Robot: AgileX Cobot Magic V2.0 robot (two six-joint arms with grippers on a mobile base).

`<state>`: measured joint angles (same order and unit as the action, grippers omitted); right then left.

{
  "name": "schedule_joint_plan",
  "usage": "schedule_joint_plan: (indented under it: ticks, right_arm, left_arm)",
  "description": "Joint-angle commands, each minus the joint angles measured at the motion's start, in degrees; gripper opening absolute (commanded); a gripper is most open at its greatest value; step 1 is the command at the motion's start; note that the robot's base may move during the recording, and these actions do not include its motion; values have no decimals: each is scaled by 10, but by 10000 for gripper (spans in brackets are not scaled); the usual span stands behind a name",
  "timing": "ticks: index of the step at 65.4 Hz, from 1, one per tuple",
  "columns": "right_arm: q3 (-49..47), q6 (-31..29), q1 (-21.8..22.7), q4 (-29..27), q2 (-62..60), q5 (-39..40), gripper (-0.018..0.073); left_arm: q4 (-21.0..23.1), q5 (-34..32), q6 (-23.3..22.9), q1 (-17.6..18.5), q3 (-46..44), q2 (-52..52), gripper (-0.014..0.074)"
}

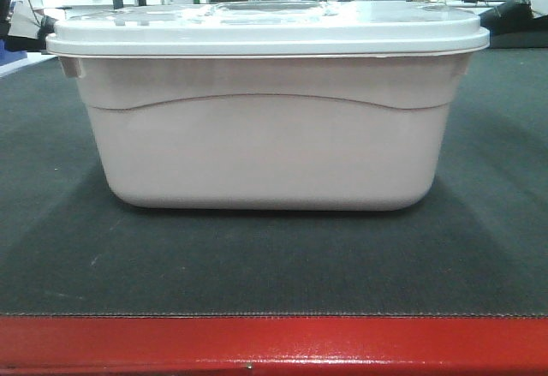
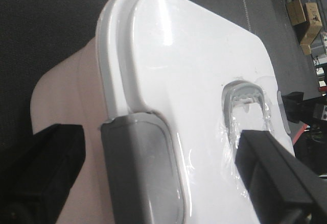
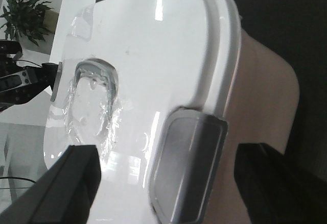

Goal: Grab white bin and place on right shelf
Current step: 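Close both grippers on the grey side clips of the white lid, then lift the pink bin off the table with both grippers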

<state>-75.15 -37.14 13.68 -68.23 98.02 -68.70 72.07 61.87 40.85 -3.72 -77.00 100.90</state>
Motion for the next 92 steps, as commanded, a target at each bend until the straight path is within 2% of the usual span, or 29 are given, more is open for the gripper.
schedule_joint_plan:
  ticks: [1, 22, 41, 69, 86, 92]
  right_arm:
    - [-19, -13, -5, -46, -24, -7, 636]
    - [-19, -22, -51, -45, -24, 34, 636]
    - [-18, -22, -51, -22, -20, 37, 636]
    - [-18, -22, -51, -36, 19, 2, 634]
    - [-18, -22, -52, -38, 19, -1, 634]
    - [-18, -22, -52, -40, 19, -3, 606]
  left_arm:
    - [45, 5, 4, 5, -19, -24, 494]
    - [45, -4, 4, 6, -19, -24, 494]
    - [42, -2, 4, 6, -19, -24, 494]
    - [26, 38, -16, 6, -19, -9, 494]
    - [35, 64, -17, 6, -19, 8, 493]
    - [44, 62, -17, 6, -19, 8, 491]
